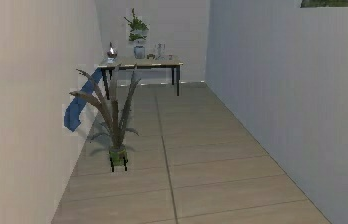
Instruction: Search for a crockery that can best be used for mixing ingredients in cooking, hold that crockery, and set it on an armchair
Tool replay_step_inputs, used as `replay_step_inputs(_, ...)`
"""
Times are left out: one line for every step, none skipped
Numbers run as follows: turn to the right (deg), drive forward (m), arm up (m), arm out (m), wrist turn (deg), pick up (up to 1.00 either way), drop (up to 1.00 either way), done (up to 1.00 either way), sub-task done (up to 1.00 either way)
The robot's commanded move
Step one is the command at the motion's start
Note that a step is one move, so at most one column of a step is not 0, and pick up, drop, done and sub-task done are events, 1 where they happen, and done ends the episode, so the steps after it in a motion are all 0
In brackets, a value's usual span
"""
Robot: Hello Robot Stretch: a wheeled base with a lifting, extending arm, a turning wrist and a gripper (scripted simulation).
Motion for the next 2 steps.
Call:
replay_step_inputs(0.0, 0.00, 0.00, 0.00, 3.0, 0.00, 0.00, 0.00, 0.00)
replay_step_inputs(0.0, 0.00, -0.38, 0.00, 0.0, 0.00, 0.00, 0.00, 0.00)
